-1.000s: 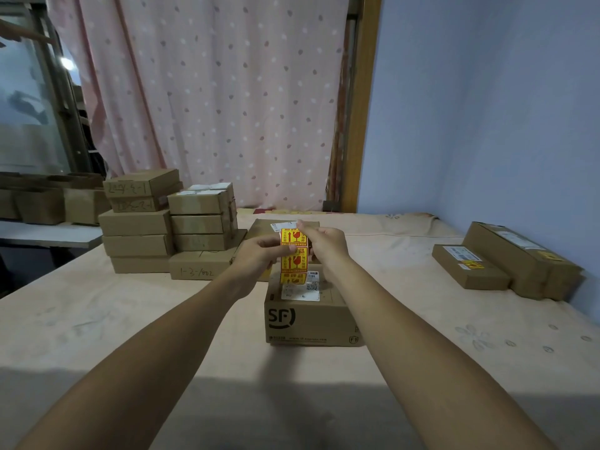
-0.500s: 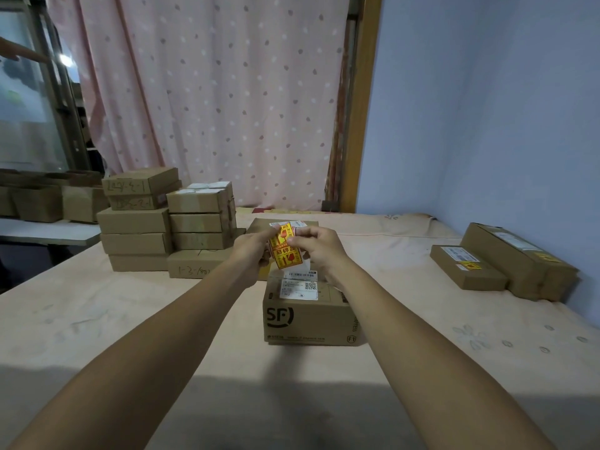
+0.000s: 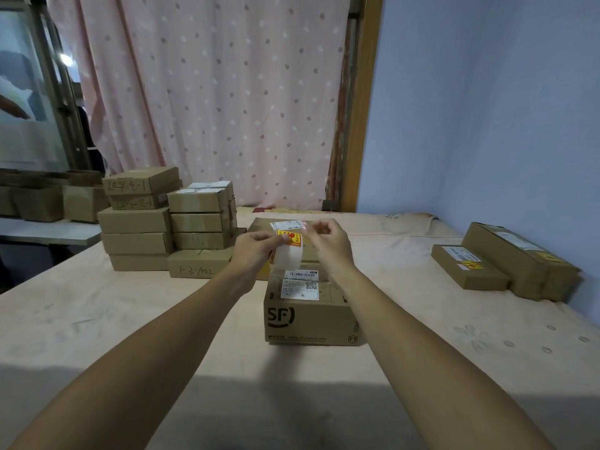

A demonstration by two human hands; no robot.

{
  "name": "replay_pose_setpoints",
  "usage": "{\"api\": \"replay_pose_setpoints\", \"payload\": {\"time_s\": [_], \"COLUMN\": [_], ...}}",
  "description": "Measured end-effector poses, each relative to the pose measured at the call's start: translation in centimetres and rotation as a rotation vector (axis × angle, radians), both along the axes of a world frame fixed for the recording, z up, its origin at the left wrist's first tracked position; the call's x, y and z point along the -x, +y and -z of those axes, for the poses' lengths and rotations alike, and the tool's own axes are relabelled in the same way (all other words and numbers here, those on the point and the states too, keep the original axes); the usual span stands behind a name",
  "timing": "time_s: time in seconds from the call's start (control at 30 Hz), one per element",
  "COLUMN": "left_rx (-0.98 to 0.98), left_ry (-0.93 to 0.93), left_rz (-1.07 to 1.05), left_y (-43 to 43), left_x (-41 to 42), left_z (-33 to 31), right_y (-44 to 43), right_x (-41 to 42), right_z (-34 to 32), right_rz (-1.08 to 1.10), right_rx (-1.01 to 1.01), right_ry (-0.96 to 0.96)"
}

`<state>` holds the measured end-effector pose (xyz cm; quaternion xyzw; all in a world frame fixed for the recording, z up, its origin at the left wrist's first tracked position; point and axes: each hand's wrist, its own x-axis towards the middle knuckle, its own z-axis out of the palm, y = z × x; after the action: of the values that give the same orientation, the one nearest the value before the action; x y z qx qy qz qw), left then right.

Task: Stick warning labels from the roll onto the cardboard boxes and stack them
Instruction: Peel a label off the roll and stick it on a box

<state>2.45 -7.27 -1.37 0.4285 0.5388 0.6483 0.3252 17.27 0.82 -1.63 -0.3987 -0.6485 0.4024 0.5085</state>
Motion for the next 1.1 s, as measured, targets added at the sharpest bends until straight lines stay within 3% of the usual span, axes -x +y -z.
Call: {"api": "replay_pose_setpoints", "payload": {"time_s": [0.17, 0.37, 0.53, 0.73, 1.1], "left_rx": [-0.005, 0.034, -0.036, -0.111, -0.038], "left_ry": [-0.036, 0.098, 0.244, 0.38, 0.521], "left_rz": [0.004, 0.218, 0.08, 0.044, -0.058], "left_y": [0.5, -0.5, -0.4, -0.5, -0.3], "left_x": [0.3, 0.9, 1.5, 1.3, 3.0], "left_z": [0.2, 0.4, 0.9, 1.4, 2.7], "right_y": [0.2, 0.6, -0.1, -0.6, -0.3], "right_x": [-0.3, -0.2, -0.3, 0.2, 0.2], "right_z": [0.5, 0.7, 1.5, 1.0, 1.3], "right_rz": [-0.073, -0.015, -0.048, 0.021, 0.106], "right_rx": [-0.399, -0.395, -0.38, -0.554, -0.496], "right_ry": [-0.339, -0.413, -0.418, -0.587, -0.411]}}
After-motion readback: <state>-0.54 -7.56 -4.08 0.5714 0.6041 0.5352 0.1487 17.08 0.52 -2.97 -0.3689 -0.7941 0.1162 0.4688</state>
